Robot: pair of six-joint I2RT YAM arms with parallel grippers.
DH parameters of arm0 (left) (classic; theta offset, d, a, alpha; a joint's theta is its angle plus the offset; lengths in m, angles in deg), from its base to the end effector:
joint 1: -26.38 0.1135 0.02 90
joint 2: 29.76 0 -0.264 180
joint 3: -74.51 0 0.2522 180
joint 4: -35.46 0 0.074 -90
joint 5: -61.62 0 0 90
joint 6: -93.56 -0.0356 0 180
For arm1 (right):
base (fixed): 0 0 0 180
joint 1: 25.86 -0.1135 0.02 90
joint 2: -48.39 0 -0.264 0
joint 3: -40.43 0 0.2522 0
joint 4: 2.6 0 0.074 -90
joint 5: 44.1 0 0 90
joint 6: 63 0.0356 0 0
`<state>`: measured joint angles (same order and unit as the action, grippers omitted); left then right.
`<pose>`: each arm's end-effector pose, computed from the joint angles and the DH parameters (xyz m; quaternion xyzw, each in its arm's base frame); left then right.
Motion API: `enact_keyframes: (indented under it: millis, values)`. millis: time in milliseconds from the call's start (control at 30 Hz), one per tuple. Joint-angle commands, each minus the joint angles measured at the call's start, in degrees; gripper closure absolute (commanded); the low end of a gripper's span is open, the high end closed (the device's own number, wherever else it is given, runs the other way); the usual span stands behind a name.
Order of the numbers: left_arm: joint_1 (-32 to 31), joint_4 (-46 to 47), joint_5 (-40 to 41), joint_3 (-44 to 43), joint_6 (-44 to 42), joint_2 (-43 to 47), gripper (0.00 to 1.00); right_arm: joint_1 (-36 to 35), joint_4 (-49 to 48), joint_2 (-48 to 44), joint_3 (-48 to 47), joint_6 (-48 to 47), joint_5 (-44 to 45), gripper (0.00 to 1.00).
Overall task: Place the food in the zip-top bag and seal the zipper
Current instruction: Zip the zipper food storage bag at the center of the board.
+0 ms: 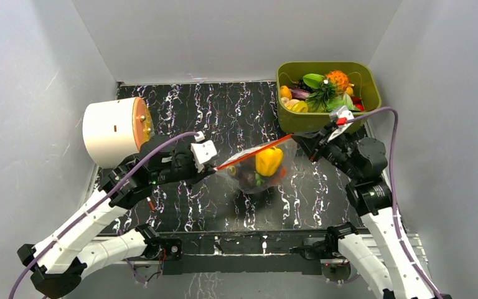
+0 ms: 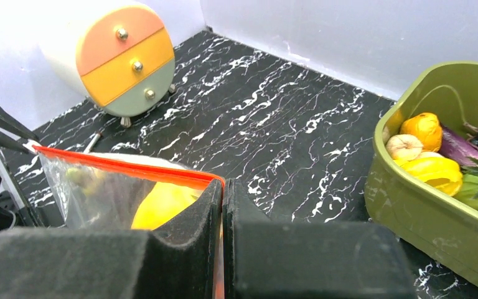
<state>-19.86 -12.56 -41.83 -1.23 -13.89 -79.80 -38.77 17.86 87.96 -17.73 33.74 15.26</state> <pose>0.1173 -0.1344 0.3840 0.4906 0.6663 -0.2317 0.5115 0.1520 0.0535 0.3587 -0.2208 0.6821 0.3015 0.6285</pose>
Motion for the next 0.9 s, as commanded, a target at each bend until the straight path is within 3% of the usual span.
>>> enact_keyframes:
  millis: [0,133,233,367,533,633,667,700,867]
  values:
    - [0.28,1.14,-3.91,3.09,4.57,0.11,1.0,1.75,-0.93,-1.82,0.94,2.63,8.17,1.0]
    - [0.34,5.34,1.9,5.24,9.11,-2.37,1.0,1.74,-5.27,3.65,1.78,3.15,12.34,1.0]
    - [0.49,5.72,5.06,3.37,12.33,-7.66,1.0,1.77,-6.32,11.08,-1.38,4.63,16.89,0.93]
    - [1.76,4.89,10.46,-0.47,15.79,-14.59,1.0,1.75,-1.88,17.4,-9.25,4.06,19.39,0.75]
    - [5.8,9.02,15.68,-0.48,17.41,-17.2,1.0,1.74,2.36,16.89,-12.64,5.27,22.15,0.47]
    - [8.08,10.31,17.54,-1.4,18.14,-19.39,1.0,1.79,3.42,14.27,-11.84,6.69,22.9,0.22]
    - [8.43,10.28,18.45,-2.12,18.43,-20.25,0.99,1.75,3.41,12.92,-11.33,7.29,22.99,0.07]
    - [8.66,10.08,19.45,-2.88,18.86,-21.06,0.95,1.75,3.52,12.0,-10.99,7.63,23.0,0.03]
    - [8.95,9.3,23.2,-5.69,19.77,-23.1,0.85,1.74,7.25,8.59,-10.96,8.97,22.97,0.02]
